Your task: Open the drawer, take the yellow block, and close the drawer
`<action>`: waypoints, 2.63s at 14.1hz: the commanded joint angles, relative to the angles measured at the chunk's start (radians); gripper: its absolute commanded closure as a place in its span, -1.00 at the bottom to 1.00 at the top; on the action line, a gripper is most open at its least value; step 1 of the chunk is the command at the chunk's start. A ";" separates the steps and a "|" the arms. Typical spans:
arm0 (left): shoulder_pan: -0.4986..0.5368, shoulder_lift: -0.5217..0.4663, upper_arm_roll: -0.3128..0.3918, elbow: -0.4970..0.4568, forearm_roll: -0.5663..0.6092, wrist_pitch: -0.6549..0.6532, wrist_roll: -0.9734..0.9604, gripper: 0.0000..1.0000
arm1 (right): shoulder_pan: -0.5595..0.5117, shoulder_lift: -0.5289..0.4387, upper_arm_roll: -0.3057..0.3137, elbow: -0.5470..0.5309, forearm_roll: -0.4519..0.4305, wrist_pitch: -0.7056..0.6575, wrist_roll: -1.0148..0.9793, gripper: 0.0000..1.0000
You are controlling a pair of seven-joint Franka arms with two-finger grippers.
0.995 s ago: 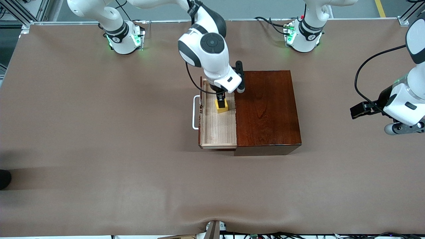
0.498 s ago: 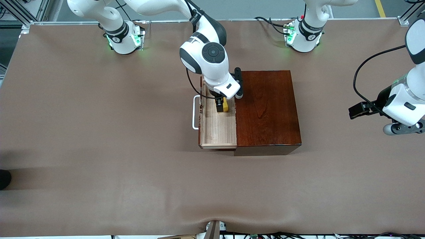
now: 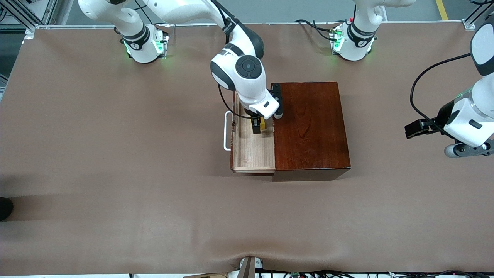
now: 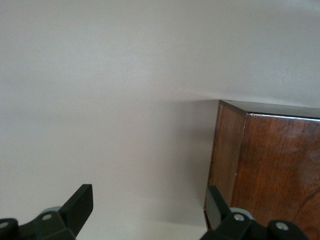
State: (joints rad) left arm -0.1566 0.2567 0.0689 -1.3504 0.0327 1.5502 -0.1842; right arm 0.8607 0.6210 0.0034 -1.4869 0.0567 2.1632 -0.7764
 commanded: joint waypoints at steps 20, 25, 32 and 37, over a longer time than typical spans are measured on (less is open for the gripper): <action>0.003 -0.007 0.000 -0.010 -0.020 0.013 0.000 -1.00 | -0.052 -0.178 -0.003 0.011 0.006 -0.151 -0.017 1.00; -0.053 -0.008 -0.003 -0.006 -0.020 0.013 -0.020 -1.00 | -0.187 -0.204 -0.005 0.010 0.006 -0.189 -0.004 1.00; -0.266 0.022 0.000 0.005 -0.019 0.027 -0.289 -1.00 | -0.418 -0.236 -0.017 -0.064 -0.011 -0.250 0.086 1.00; -0.438 0.097 0.002 0.039 -0.016 0.126 -0.631 -1.00 | -0.635 -0.241 -0.017 -0.176 -0.011 -0.165 0.085 1.00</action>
State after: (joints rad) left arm -0.5358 0.3124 0.0572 -1.3493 0.0262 1.6467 -0.7123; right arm 0.3052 0.4220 -0.0366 -1.5799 0.0526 1.9444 -0.7125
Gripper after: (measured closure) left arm 0.000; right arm 0.445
